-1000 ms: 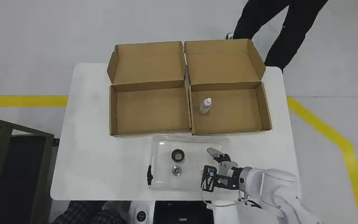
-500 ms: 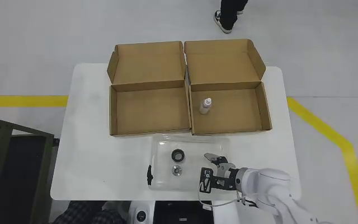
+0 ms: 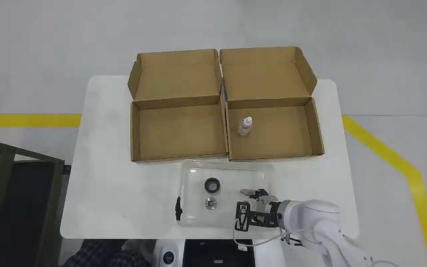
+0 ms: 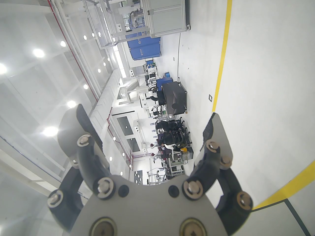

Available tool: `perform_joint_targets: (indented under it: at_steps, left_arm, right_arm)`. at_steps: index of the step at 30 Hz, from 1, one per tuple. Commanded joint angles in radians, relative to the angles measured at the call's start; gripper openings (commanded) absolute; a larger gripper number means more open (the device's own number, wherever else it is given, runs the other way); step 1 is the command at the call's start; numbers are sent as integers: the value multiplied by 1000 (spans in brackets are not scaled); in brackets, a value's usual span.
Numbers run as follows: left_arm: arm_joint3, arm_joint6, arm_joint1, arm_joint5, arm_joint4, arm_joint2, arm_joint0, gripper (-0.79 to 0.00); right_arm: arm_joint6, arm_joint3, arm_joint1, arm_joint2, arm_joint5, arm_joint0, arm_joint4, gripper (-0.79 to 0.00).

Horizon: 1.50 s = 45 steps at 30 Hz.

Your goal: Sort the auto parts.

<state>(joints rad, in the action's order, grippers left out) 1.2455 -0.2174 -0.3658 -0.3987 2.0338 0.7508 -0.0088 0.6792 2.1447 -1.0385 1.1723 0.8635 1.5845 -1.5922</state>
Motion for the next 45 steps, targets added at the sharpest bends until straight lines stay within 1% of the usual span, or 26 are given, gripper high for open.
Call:
perform_joint_targets:
  at_steps: [1,14,16,17,19,21,22,23,29,34,37,45]
  left_arm:
    - [0,0,0,0,0,0,0,0]
    - [0,0,0,0,0,0,0,0]
    - [0,0,0,0,0,0,0,0]
    - [0,0,0,0,0,0,0,0]
    - [0,0,0,0,0,0,0,0]
    - [0,0,0,0,0,0,0,0]
    - [0,0,0,0,0,0,0,0]
    - [0,0,0,0,0,0,0,0]
    - [0,0,0,0,0,0,0,0]
    - [0,0,0,0,0,0,0,0]
    - [0,0,0,0,0,0,0,0]
    - [0,0,0,0,0,0,0,0]
  right_arm:
    - [3,-3,1,-3,0,-1,1,-385]
    - [16,-24,4,-29,4,-26,9,-480]
    - [17,-31,5,-35,5,-31,12,-508]
    - [19,-34,5,-37,4,-33,14,-529]
    - [20,-38,5,-41,5,-37,19,-600]
    - [23,-40,6,-44,5,-40,23,-702]
    - [25,-40,6,-45,5,-40,25,-776]
    - [25,-41,6,-45,6,-40,30,-785]
    - [19,-20,12,-24,15,-36,64,-785]
    - [-21,10,17,0,4,-24,109,-785]
    - [-46,32,19,18,-16,-17,127,-785]
    - [-159,95,23,76,-114,12,168,-785]
